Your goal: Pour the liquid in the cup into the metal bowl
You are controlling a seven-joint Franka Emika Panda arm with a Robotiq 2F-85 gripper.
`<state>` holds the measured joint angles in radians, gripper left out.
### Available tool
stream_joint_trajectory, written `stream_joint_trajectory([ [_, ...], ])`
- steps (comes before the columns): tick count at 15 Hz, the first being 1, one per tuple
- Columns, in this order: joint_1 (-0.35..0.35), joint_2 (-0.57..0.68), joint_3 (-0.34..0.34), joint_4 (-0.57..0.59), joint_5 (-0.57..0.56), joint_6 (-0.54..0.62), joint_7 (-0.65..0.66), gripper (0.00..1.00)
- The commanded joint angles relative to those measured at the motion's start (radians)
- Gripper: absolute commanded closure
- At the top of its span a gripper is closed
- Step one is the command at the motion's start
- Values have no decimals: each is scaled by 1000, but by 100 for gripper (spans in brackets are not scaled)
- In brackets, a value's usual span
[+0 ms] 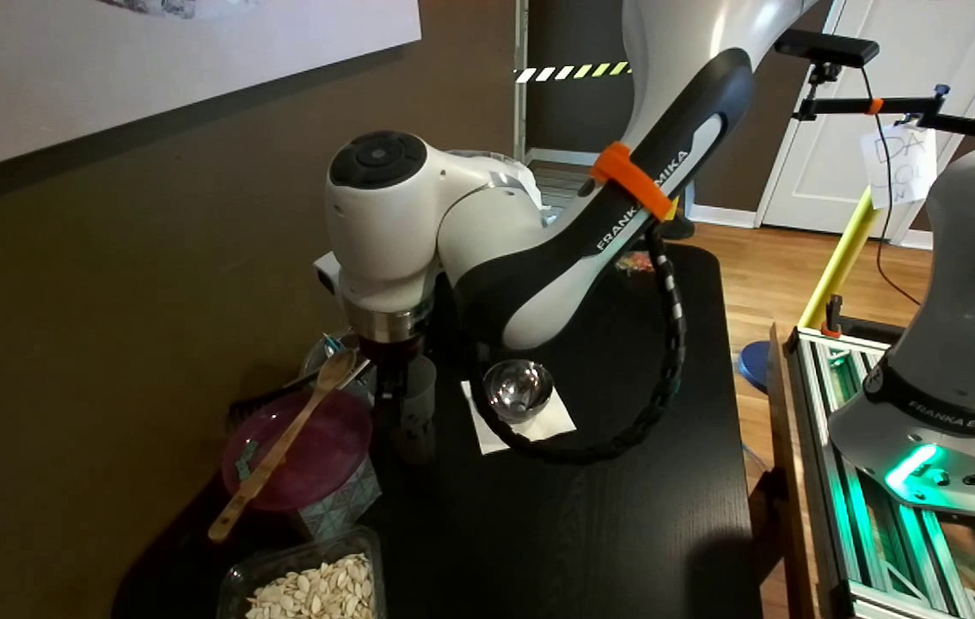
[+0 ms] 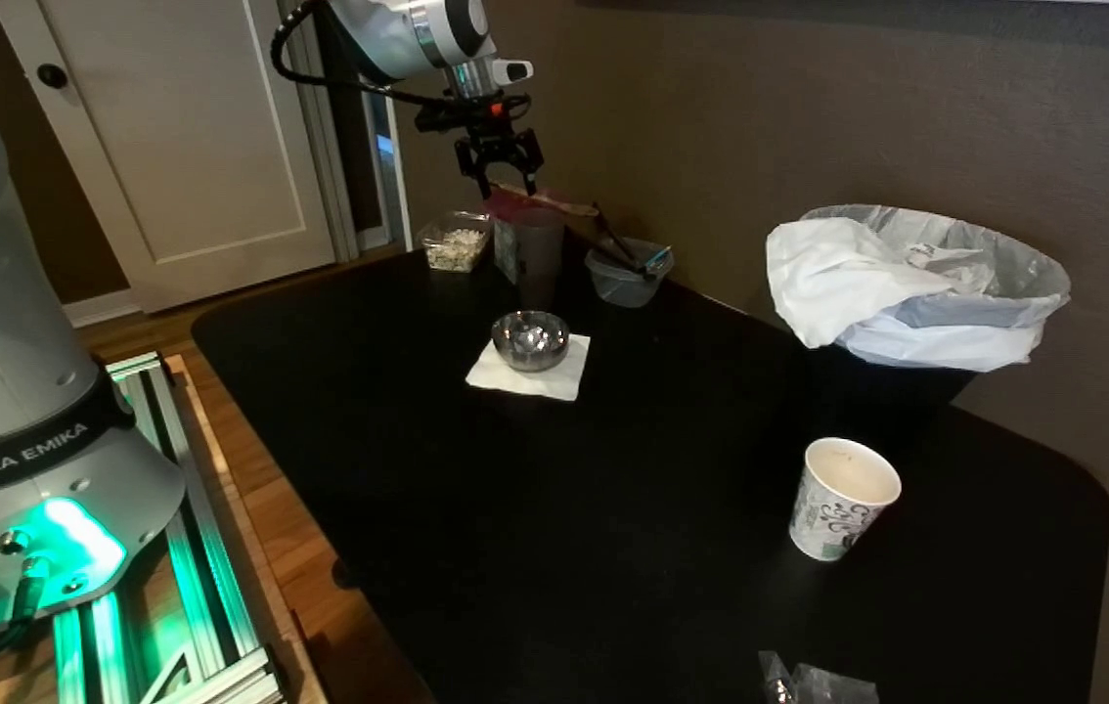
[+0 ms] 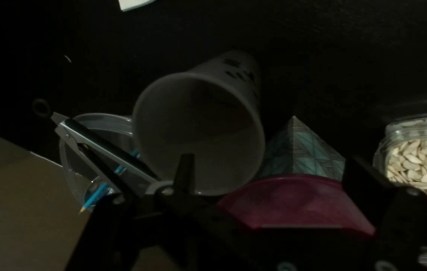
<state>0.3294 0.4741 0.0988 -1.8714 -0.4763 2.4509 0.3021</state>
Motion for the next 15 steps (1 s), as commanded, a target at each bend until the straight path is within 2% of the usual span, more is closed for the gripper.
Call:
stream_joint_trajectory([
  [1, 5, 10, -29, -22, 1, 37, -31, 4],
  [4, 7, 20, -32, -27, 4, 37, -50, 15],
  [5, 7, 23, -28, -30, 9, 35, -58, 21],
  [6, 10, 28, -26, -29, 10, 34, -63, 19],
  [8, 13, 40, -23, -27, 13, 37, -75, 29],
  [9, 16, 45, -25, -25, 9, 42, -74, 37],
  [10, 18, 52, -25, -23, 7, 55, -76, 54],
  [11, 19, 59, -26, -21, 5, 72, -79, 65],
  [14, 24, 83, -33, -13, 4, 105, -95, 85],
  [15, 26, 90, -37, -10, 2, 114, -100, 89],
])
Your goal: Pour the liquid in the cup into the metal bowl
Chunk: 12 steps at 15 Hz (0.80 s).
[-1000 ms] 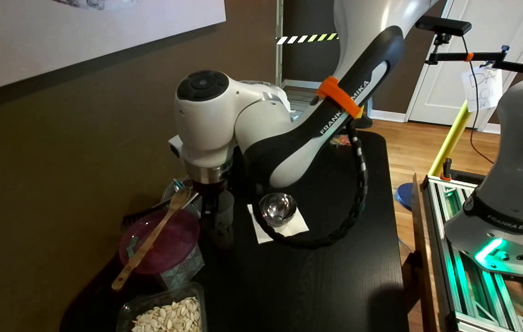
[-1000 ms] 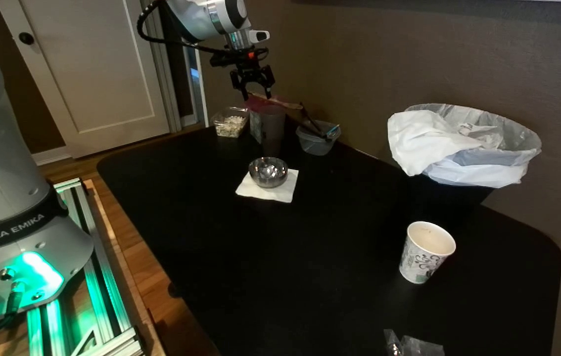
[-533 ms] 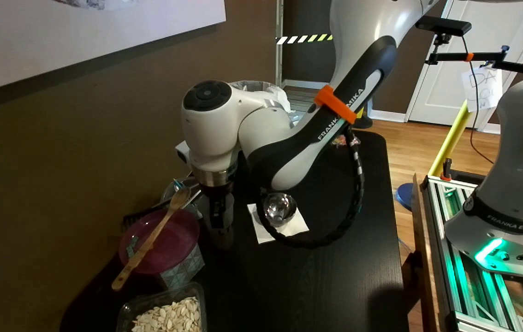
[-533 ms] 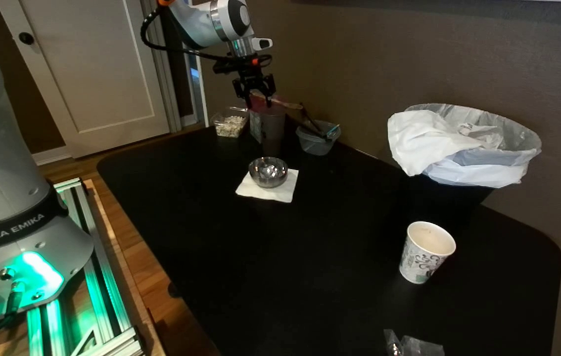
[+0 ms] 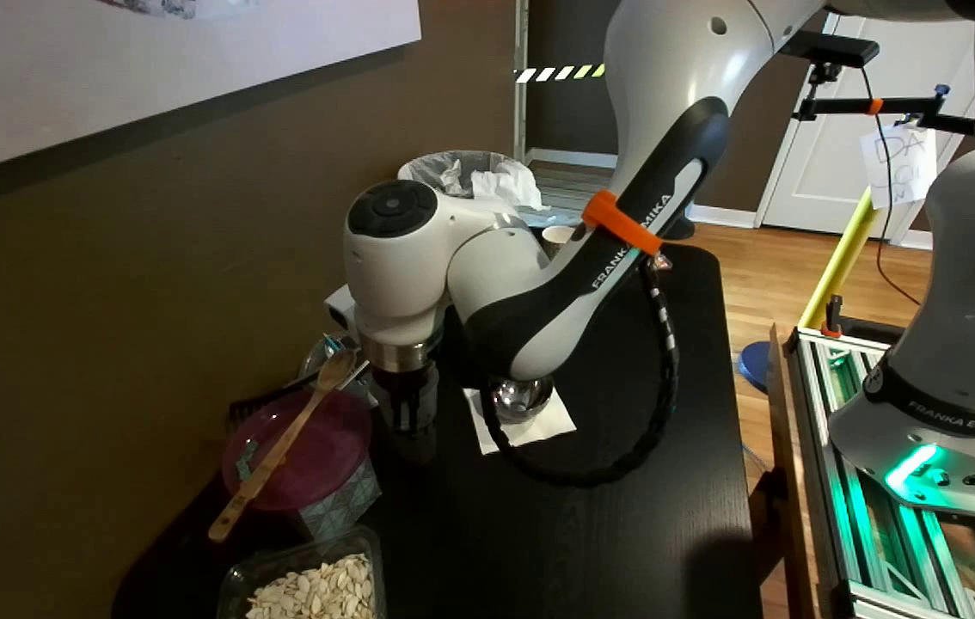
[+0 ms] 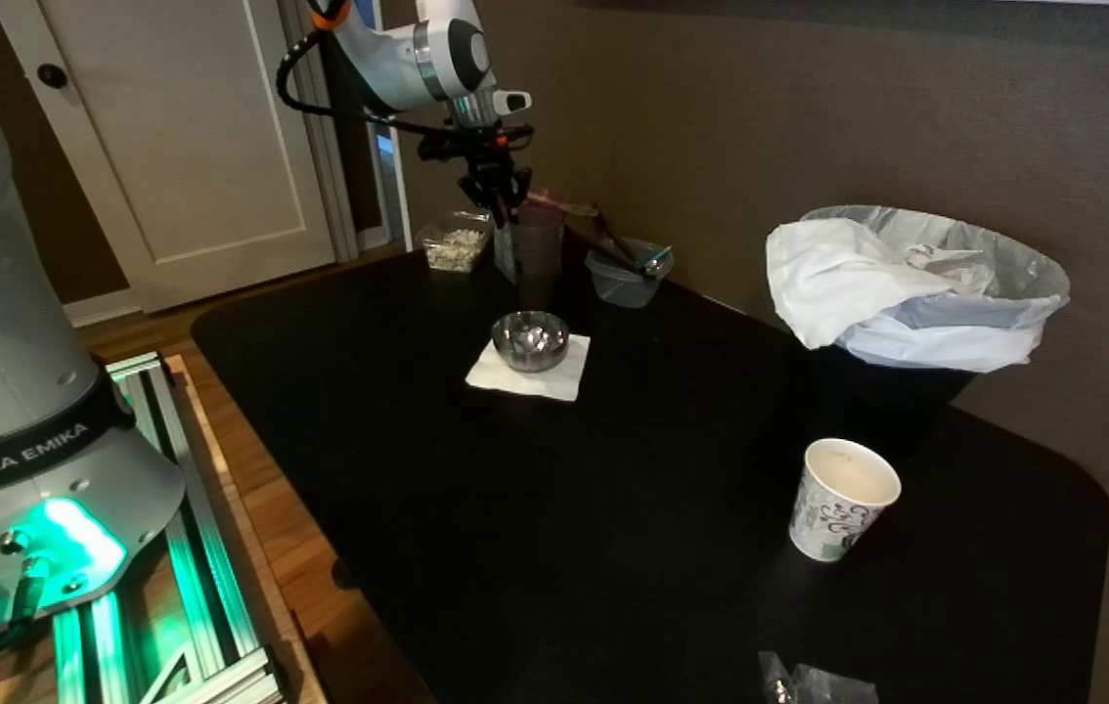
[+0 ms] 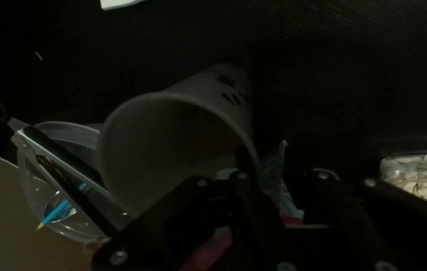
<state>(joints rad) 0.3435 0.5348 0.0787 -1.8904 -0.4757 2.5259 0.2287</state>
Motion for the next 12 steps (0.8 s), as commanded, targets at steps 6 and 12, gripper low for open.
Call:
stream_joint_trajectory([
  [6, -6, -15, 2, 19, 90, -31, -49, 99],
  [12, -104, -125, 60, 7, 332, -190, -141, 99],
])
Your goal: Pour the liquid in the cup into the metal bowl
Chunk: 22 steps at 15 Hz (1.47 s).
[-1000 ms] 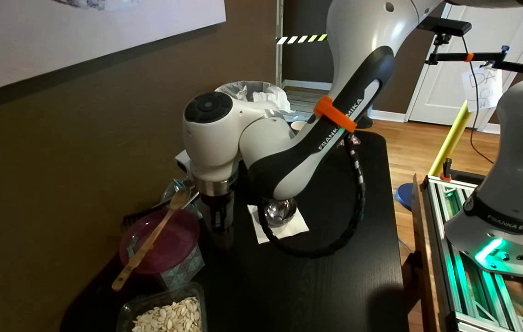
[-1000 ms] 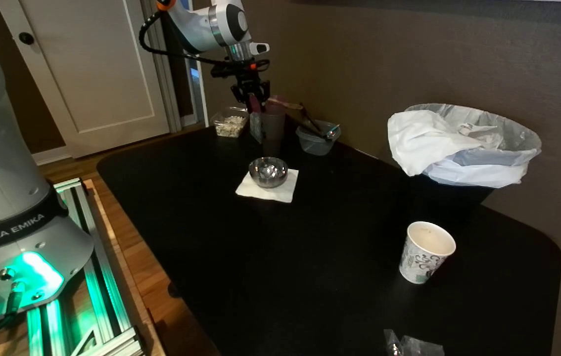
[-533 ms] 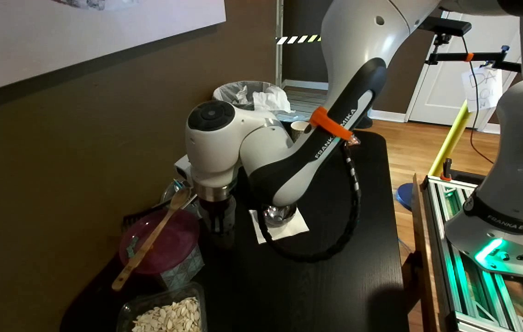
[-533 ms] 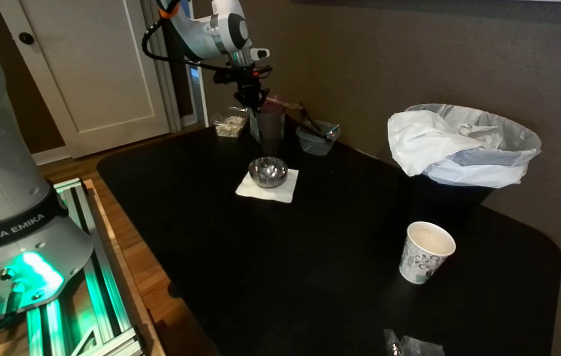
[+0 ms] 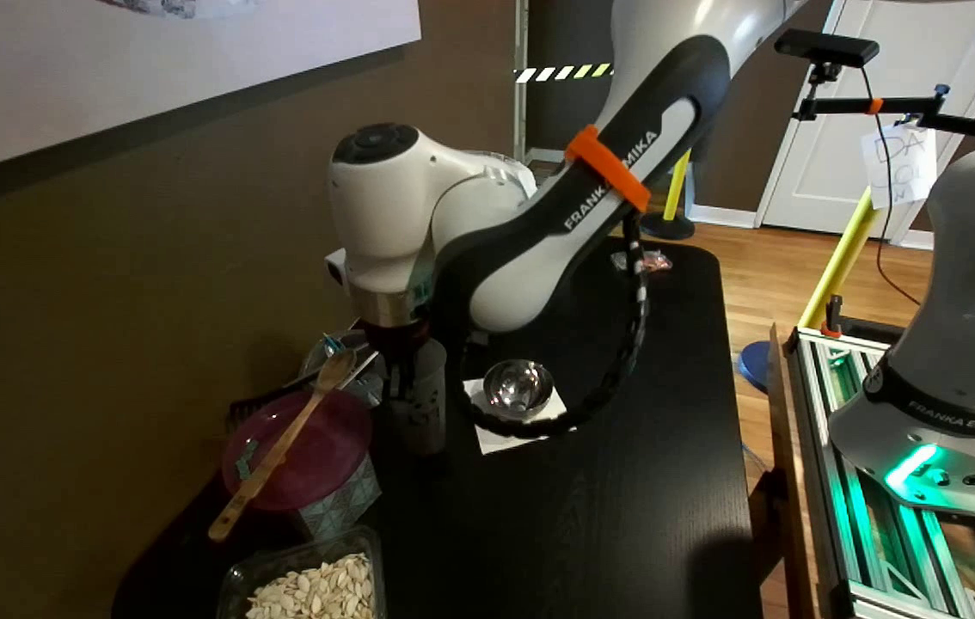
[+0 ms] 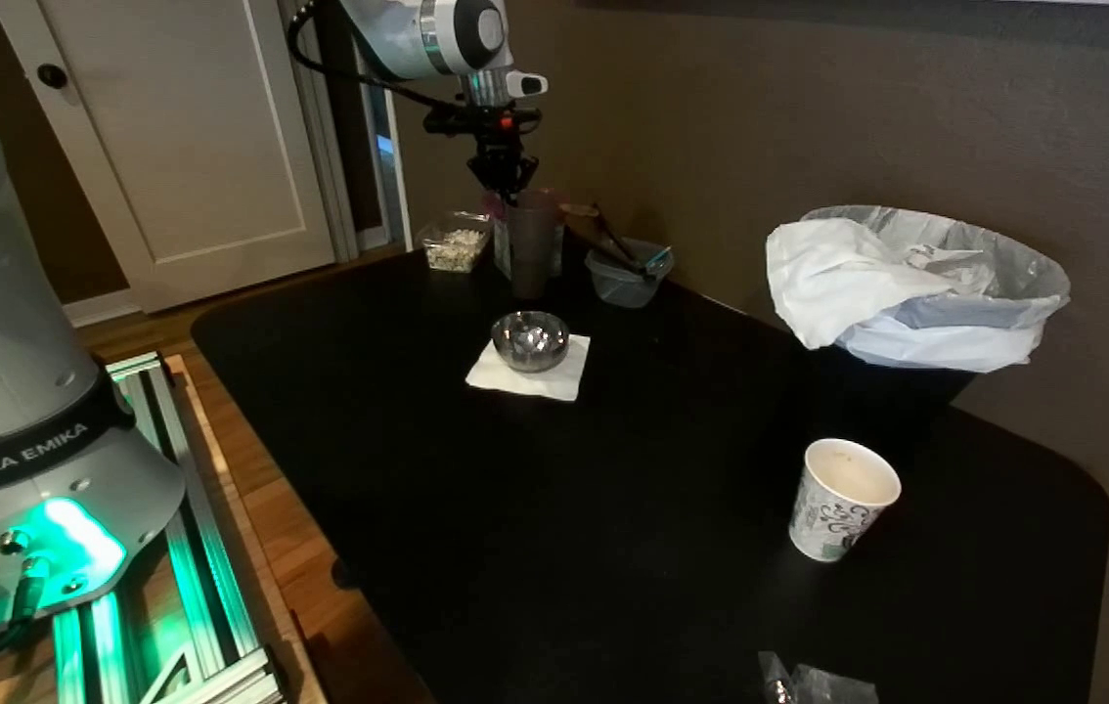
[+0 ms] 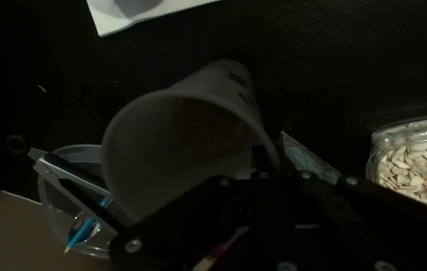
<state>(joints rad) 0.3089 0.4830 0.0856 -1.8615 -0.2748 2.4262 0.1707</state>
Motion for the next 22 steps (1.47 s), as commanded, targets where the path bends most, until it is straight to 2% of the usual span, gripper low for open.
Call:
stream_joint_trajectory([
  [1, -92, -87, 63, -29, 178, -107, -113, 99],
  [7, -279, -151, 164, -99, 614, -130, -450, 99],
  [12, -383, -182, 188, -188, 887, -146, -731, 99],
  [18, -422, -228, 150, -293, 1122, -224, -992, 99],
  [22, -410, -268, 87, -371, 1193, -240, -1065, 99],
])
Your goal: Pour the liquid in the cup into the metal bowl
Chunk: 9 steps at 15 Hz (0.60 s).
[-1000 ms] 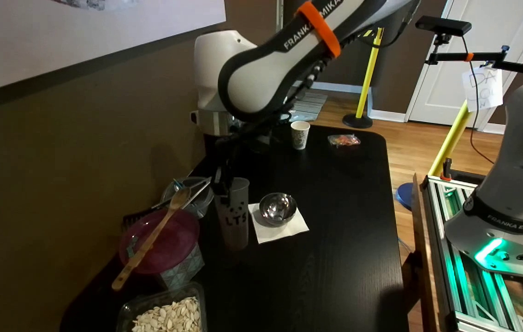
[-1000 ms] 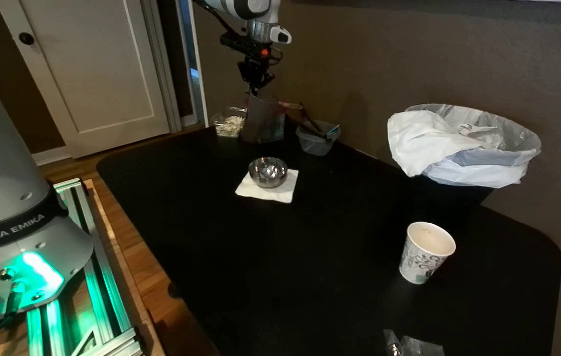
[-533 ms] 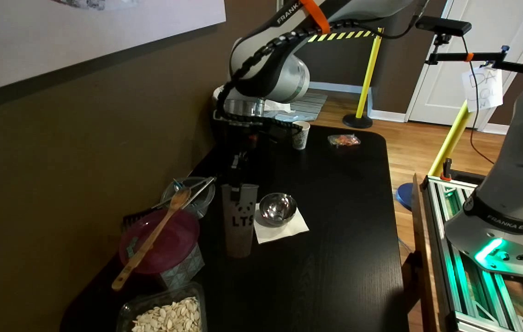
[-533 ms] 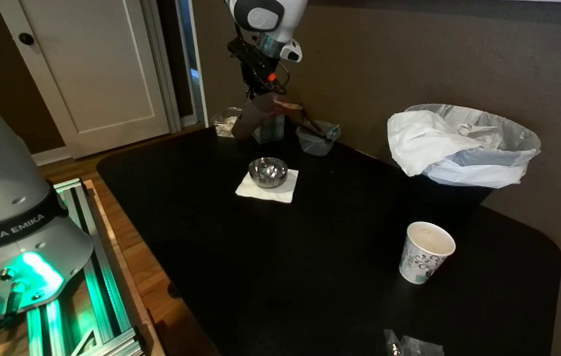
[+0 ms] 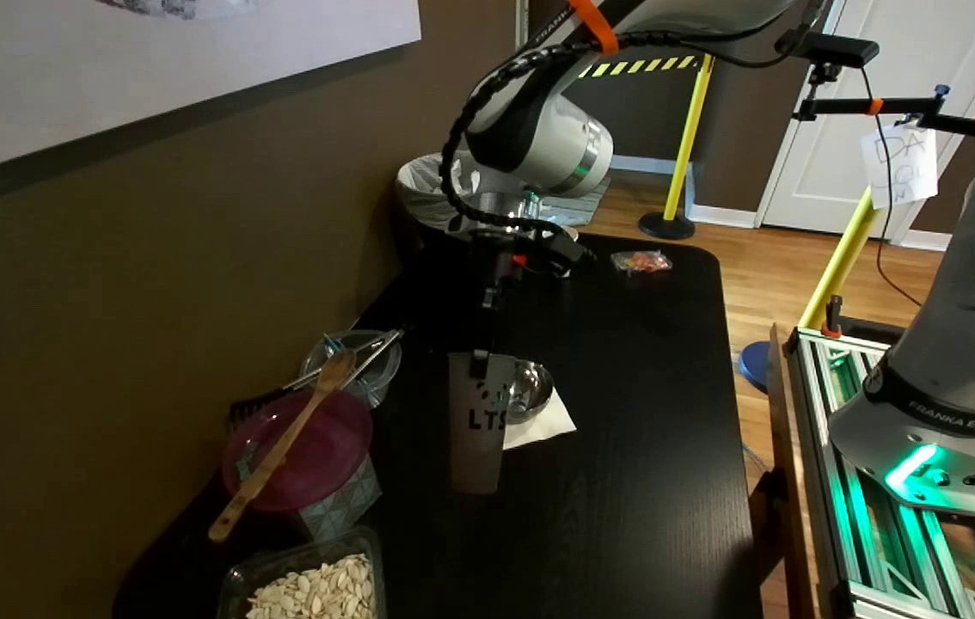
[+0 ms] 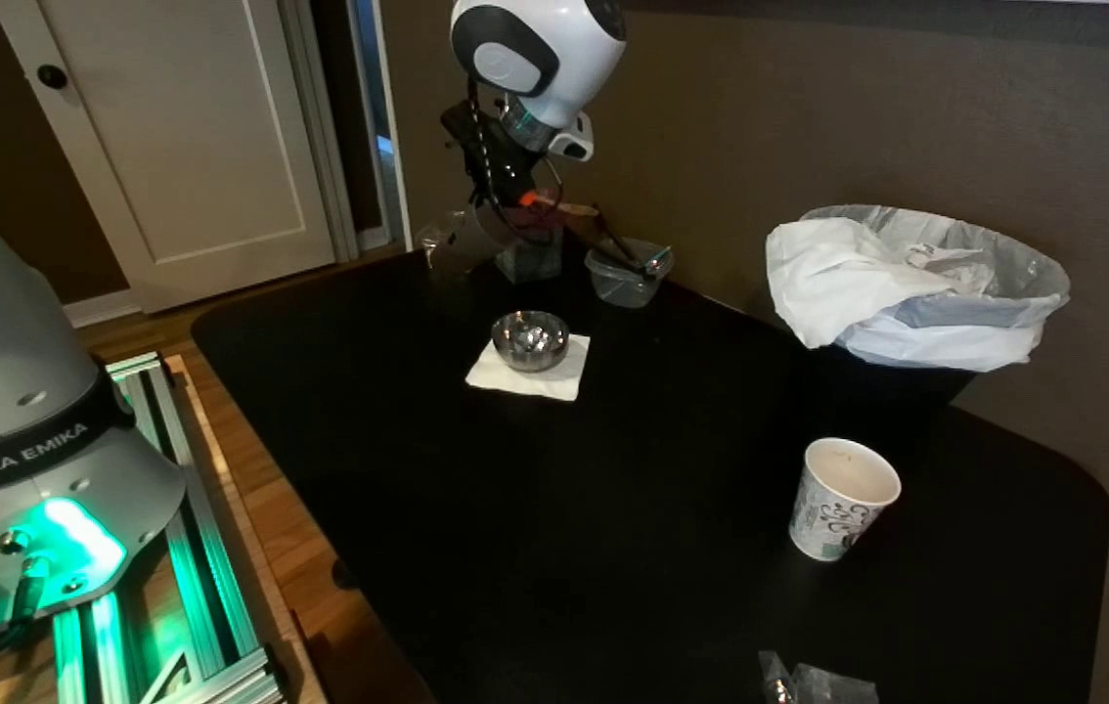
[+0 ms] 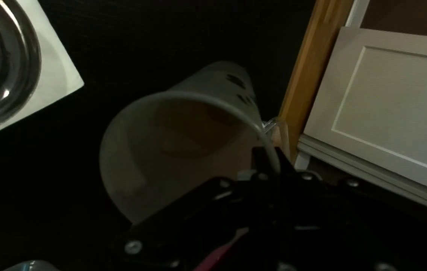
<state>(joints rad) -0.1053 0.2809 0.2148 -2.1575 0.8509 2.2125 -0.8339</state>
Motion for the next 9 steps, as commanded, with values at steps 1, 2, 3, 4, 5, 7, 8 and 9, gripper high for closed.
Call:
stream_joint_trajectory([
  [1, 37, -11, -52, -16, 23, -10, -21, 94],
  [2, 36, -19, -62, -32, 32, -10, -34, 94],
  [3, 35, -26, -69, -44, 36, -9, -40, 94],
  [4, 35, -30, -72, -49, 36, -9, -42, 94],
  [5, 35, -33, -72, -51, 37, -9, -42, 94],
  [7, 37, -34, -72, -51, 37, -9, -42, 94],
  [8, 37, -35, -72, -51, 38, -9, -42, 94],
  [9, 37, -35, -72, -51, 38, -9, -42, 99],
])
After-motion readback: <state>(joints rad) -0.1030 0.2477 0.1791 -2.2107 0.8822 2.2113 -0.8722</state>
